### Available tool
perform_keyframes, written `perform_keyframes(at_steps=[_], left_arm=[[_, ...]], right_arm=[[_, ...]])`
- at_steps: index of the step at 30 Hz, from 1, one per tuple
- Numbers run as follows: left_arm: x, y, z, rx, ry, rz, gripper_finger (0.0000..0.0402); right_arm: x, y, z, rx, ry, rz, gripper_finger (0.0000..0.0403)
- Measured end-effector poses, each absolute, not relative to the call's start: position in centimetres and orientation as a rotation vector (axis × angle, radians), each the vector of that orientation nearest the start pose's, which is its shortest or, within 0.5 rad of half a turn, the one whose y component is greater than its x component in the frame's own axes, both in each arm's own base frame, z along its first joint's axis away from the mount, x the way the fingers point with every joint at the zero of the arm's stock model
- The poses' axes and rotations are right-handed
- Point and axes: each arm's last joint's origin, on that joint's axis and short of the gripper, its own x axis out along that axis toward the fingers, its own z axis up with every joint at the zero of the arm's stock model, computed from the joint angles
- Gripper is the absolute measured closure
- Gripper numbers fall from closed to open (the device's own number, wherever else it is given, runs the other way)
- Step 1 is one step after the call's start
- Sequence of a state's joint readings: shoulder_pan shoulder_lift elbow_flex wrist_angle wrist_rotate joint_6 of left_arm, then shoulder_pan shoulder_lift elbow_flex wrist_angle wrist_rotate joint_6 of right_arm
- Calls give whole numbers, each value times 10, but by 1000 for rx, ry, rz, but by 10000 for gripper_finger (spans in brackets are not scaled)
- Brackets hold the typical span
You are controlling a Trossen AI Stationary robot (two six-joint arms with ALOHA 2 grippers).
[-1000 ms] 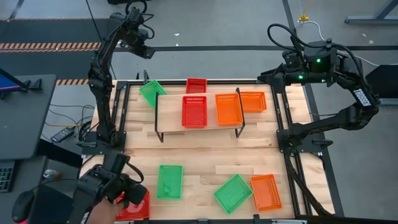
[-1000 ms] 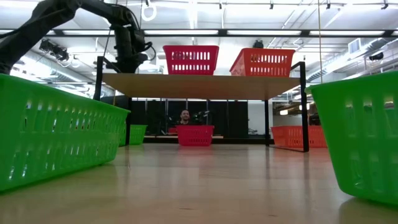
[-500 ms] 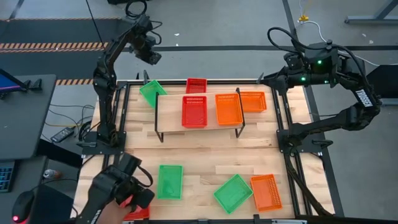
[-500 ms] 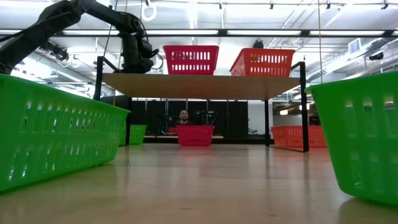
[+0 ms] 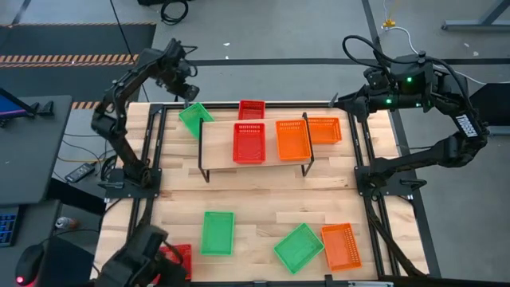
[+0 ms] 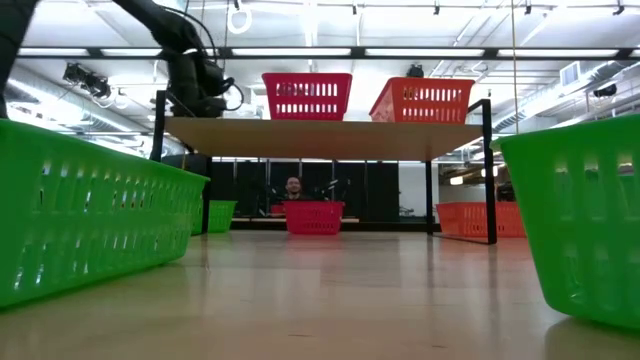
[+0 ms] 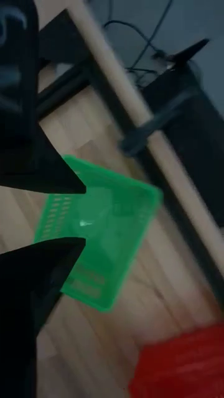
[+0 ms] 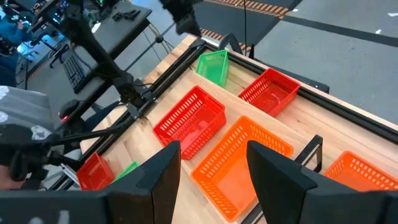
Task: Stack baskets on shelf by color
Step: Put the top green bin into the shelf
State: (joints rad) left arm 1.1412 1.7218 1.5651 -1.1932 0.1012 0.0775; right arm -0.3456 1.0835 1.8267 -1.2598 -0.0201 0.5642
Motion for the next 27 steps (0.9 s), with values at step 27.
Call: perform_keyframes(at_steps=[27], left_arm=[[147,282,248,-745,1257,781,242]], right_arm=[[113,-40,497,694,441,-394,212]])
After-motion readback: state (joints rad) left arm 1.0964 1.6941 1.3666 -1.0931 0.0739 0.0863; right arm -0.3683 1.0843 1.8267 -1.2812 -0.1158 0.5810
